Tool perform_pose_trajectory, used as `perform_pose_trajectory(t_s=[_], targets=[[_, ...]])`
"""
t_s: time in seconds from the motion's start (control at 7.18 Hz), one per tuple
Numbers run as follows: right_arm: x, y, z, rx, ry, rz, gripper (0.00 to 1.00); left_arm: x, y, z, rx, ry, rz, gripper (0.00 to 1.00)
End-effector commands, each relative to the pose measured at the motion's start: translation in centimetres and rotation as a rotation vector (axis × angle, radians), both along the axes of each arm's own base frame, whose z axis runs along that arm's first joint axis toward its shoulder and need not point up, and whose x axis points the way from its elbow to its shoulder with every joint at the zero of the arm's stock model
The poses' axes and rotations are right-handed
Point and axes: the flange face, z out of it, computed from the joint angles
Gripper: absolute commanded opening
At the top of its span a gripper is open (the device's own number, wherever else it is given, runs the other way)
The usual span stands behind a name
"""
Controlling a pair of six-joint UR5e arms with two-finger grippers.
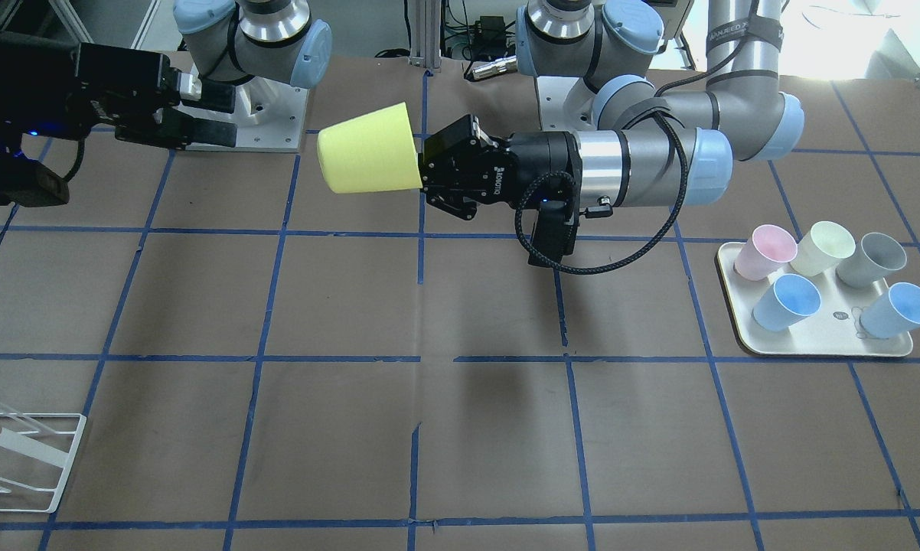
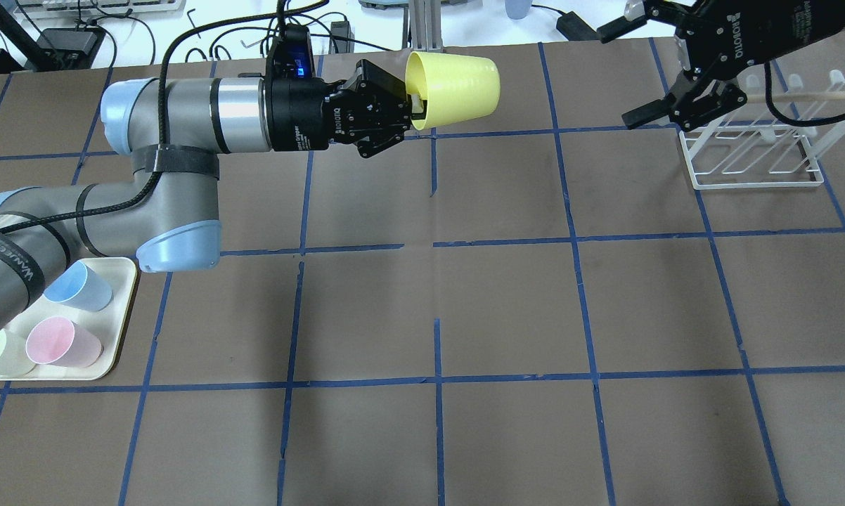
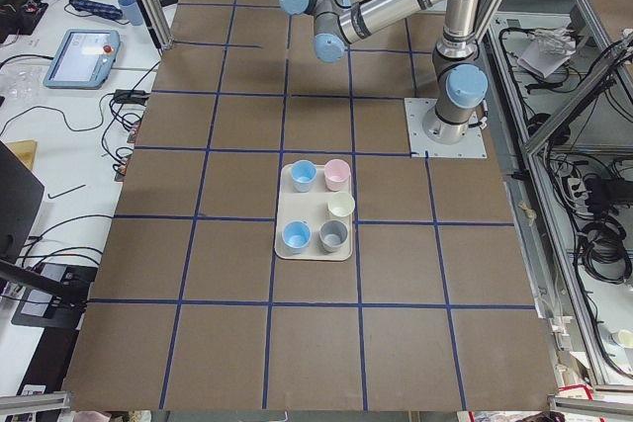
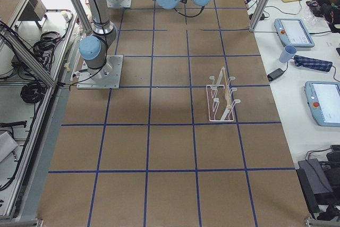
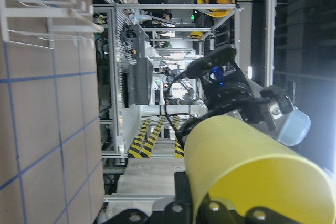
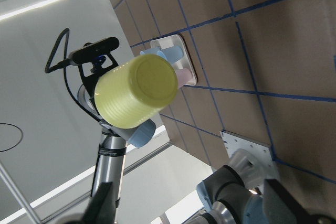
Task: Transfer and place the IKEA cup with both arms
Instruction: 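Open the right gripper and pull it back while the left gripper holds the cup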
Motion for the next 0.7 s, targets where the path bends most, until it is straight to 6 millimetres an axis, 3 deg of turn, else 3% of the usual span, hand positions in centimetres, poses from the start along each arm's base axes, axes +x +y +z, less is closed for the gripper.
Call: perform_pose_trajectory(t_s=[0.0,0.28,0.42,0.56], targets=[[-0.2,0.2,0.6,-0.009,0.318,0.069,1.00,1.7,-1.3,-1.4,-0.055,-0.220,0.129,0.00],[3.9,0.3,0.5,0.010,0.569,0.114,1.00,3.8,-2.2,-2.8,-0.134,-0.522,0.240,0.00],[6.6,0.3,-0.4,-0.014,0.681,0.142,1.00,4.5,-2.3,-3.7,-0.137,-0.595,0.255,0.00],[8.2,0.8,-1.6,-0.030,0.802,0.130,1.00,5.5,-2.6,-4.6,-0.140,-0.719,0.279,0.00]])
